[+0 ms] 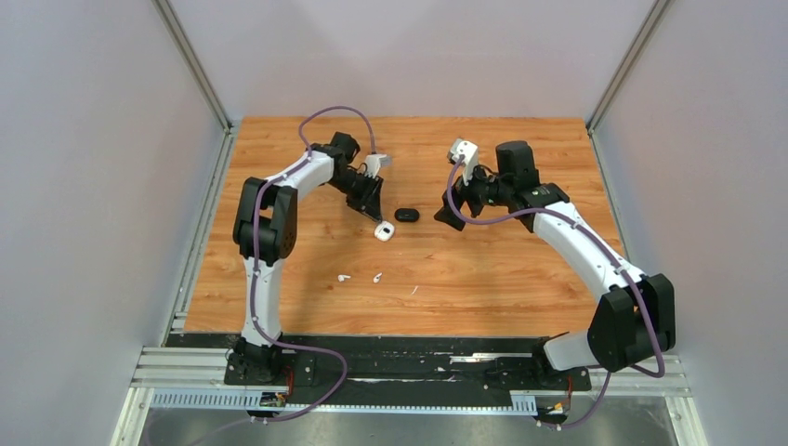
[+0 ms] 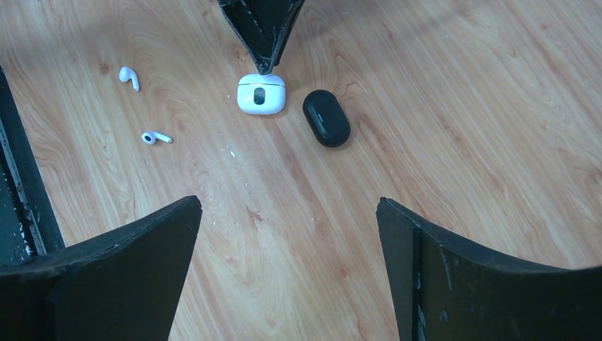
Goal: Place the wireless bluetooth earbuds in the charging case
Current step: Move the charging case to the center of the board, then pick up the charging case at the center of the board.
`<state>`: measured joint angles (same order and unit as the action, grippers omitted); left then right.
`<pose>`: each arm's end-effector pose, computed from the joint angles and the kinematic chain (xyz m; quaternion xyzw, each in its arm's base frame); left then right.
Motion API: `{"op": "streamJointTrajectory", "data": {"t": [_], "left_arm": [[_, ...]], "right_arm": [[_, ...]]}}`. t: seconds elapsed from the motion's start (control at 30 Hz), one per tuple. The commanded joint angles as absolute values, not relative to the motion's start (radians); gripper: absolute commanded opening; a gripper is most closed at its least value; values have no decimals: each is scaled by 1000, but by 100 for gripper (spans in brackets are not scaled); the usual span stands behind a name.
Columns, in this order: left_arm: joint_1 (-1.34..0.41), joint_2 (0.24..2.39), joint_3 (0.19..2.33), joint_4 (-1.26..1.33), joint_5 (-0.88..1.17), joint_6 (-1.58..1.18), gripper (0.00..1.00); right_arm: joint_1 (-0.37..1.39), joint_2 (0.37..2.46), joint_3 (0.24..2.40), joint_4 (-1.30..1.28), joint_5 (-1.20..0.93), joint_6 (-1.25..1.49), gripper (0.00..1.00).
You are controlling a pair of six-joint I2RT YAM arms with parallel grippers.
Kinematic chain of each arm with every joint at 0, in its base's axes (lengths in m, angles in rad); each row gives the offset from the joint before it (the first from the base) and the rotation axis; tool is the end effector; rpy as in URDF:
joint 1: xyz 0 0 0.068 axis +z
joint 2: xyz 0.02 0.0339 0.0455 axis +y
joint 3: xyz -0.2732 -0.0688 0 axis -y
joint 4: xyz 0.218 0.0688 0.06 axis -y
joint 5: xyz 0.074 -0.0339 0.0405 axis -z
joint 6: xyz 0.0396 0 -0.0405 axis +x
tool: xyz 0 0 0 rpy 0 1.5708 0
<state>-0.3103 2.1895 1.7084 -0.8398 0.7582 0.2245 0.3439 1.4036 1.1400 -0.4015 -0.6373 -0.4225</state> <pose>0.3963 -0.1557 0.1888 0.2880 0.8768 -0.3718 0.0999 0.2593 0.1179 0.3187 -0.4464 0.7408 0.2652 0.4262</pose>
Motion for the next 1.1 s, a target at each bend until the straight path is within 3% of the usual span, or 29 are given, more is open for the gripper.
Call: {"op": "streamJointTrajectory", "data": {"t": [0.0,0.2,0.43,0.53,0.67,0.87,0.97,1.07], "left_arm": [[-303,2075,1694,-722,544,34,35],[-224,1913,1580,-694,483,-163,51],[-173,1842,1552,-828,548,-82,55],[-158,1775,1518,-836,483,-66,55],[-138,1668,1475,-842,402,-99,59],[-134,1513,1426,-885,289,-74,71],[-127,1493,1435,-918,216,-121,90],[-113,1487,1429,-921,221,-150,95]], "right_arm": [[346,1381,1123,-371,-684,-462,94],[351,1469,1151,-375,-805,-658,85],[391,1720,1299,-405,-868,-986,80],[445,1863,1428,-421,-814,-844,69],[551,1946,1523,-353,-564,-493,61],[614,1977,1543,-344,-379,-159,67],[636,2009,1565,-406,-329,-68,70],[655,2032,1560,-414,-271,-27,71]]}}
